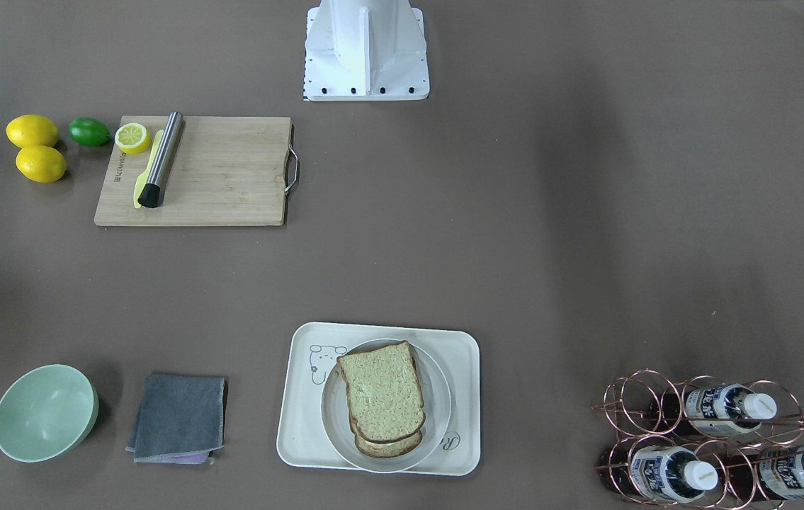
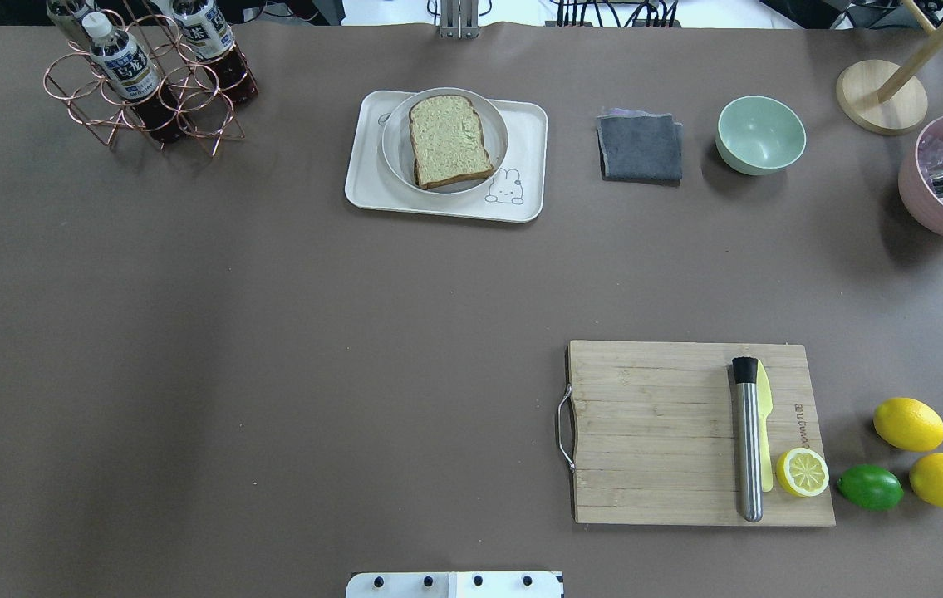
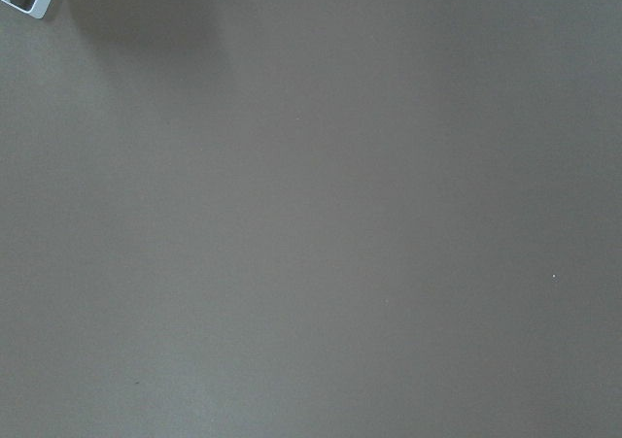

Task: Make sandwich and place on tray

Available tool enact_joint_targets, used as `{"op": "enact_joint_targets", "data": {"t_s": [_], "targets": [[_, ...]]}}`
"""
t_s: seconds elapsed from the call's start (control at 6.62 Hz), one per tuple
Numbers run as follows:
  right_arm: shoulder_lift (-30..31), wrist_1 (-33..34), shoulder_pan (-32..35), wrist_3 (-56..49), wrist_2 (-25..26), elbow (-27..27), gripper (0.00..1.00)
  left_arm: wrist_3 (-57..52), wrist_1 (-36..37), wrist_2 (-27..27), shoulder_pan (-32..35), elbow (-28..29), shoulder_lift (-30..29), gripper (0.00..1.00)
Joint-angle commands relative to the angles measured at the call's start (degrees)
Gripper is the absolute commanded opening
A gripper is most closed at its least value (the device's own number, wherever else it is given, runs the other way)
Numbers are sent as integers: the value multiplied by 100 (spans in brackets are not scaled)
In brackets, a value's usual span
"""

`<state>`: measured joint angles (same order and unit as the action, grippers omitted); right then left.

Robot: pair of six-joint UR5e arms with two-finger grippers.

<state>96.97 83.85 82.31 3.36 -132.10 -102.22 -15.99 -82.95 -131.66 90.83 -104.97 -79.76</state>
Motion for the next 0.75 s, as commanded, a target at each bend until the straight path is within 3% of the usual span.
{"op": "enact_joint_targets", "data": {"t_s": [0.0, 0.6], "targets": [[-29, 0, -5, 7, 0, 0, 100, -9, -2, -9, 5, -32, -4, 97], [110, 61, 4, 51, -131, -218, 100, -36, -2, -44, 5, -50, -4, 97]]}}
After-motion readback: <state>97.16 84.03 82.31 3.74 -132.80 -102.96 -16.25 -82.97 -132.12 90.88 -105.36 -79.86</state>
